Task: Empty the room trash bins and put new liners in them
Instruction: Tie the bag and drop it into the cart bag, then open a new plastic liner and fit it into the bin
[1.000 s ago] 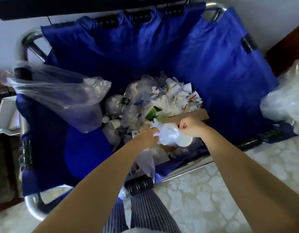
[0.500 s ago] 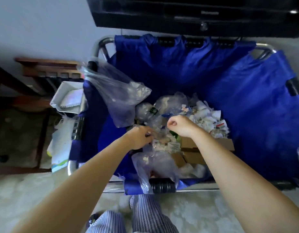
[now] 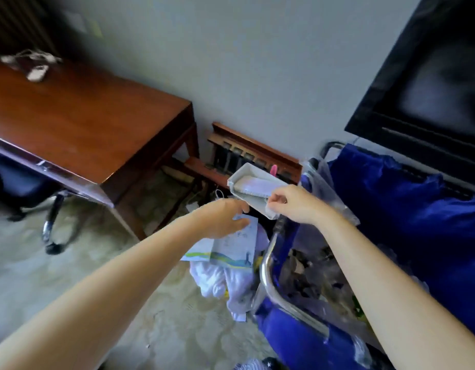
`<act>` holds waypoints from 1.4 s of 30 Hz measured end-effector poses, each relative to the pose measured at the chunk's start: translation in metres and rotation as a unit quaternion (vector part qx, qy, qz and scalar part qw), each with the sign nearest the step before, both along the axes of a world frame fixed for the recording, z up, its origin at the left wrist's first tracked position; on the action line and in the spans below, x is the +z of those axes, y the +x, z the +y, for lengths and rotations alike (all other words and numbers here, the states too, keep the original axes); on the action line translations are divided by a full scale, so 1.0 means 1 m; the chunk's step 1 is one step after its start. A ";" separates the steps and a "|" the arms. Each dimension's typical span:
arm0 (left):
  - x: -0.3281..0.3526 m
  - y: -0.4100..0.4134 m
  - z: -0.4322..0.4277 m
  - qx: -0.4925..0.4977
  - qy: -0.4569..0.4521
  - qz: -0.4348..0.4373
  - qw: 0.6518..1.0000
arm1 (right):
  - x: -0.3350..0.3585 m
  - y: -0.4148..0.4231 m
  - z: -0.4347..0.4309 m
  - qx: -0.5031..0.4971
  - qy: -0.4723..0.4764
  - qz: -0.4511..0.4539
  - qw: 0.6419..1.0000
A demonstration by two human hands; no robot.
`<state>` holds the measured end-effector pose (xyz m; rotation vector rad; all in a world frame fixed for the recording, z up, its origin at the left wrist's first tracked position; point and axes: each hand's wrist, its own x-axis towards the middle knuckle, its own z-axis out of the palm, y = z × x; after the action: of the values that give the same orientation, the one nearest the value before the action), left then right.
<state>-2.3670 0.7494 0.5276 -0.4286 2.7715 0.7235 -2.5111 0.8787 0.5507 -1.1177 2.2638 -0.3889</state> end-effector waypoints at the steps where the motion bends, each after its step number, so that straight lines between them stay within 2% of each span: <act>1: 0.004 0.022 -0.018 0.012 0.001 -0.002 1.000 | 0.005 0.017 -0.020 0.021 0.007 0.004 1.000; 9: 0.020 0.228 -0.146 0.182 0.007 -0.025 0.983 | 0.024 0.171 -0.180 0.203 0.028 0.012 0.979; 14: 0.022 0.354 -0.195 0.324 0.019 -0.032 0.945 | 0.026 0.262 -0.274 0.313 0.041 -0.002 0.949; 19: 0.019 0.445 -0.223 0.427 0.024 -0.017 0.904 | 0.025 0.355 -0.354 0.431 0.050 -0.019 0.901; 27: 0.021 0.514 -0.284 0.531 0.064 -0.013 0.845 | 0.011 0.442 -0.483 0.541 0.064 -0.011 0.839; 35: 0.018 0.541 -0.417 0.628 0.070 -0.012 0.775 | -0.005 0.490 -0.658 0.618 0.066 -0.015 0.783; 42: 0.017 0.585 -0.495 0.694 0.069 0.000 0.716 | 0.000 0.560 -0.766 0.685 0.076 -0.019 0.724</act>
<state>-1.7821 0.2541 0.5445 -2.4950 1.8527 1.0825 -1.9512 0.1130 0.5510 -2.2193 0.8600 0.3851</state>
